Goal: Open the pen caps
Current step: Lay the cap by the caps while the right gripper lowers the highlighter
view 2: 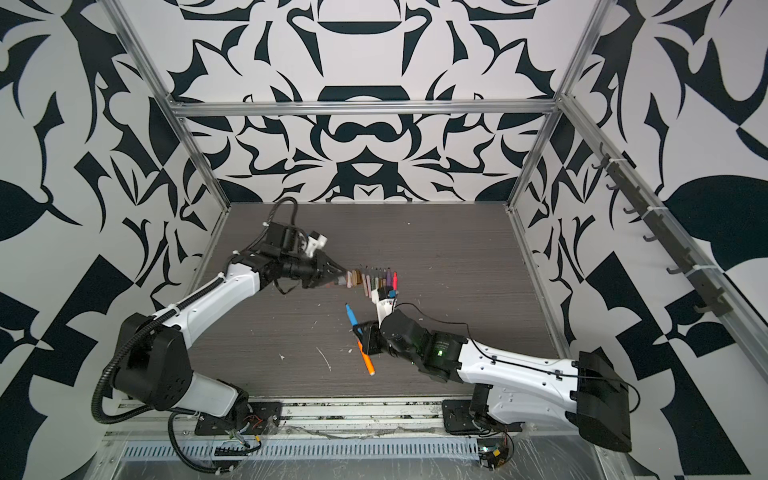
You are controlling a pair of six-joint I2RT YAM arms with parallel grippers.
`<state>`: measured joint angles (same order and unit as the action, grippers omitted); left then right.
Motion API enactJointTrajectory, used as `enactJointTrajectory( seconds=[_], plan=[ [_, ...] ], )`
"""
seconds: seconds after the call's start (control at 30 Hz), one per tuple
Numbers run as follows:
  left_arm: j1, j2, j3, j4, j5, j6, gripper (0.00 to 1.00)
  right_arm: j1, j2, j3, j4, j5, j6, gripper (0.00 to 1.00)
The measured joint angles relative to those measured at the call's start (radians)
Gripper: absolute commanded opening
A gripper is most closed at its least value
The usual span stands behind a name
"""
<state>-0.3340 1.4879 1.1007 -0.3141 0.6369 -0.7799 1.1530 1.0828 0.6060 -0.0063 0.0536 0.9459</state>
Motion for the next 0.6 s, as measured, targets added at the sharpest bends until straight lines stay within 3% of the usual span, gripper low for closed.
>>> enactJointTrajectory(
  seconds=[0.07,0.17,0.6],
  plan=[
    [0.085,0.0,0.012,0.025,-0.067,0.006,0.0,0.016,0.023,-0.02,-0.038,-0.044,0.003,0.0],
    [0.13,0.0,0.027,0.03,-0.108,0.011,0.0,0.018,0.028,-0.046,-0.074,-0.071,0.01,0.0],
    [0.125,0.001,0.024,0.039,-0.113,0.043,0.0,0.018,-0.037,-0.05,-0.168,-0.058,0.011,0.0]
  ],
)
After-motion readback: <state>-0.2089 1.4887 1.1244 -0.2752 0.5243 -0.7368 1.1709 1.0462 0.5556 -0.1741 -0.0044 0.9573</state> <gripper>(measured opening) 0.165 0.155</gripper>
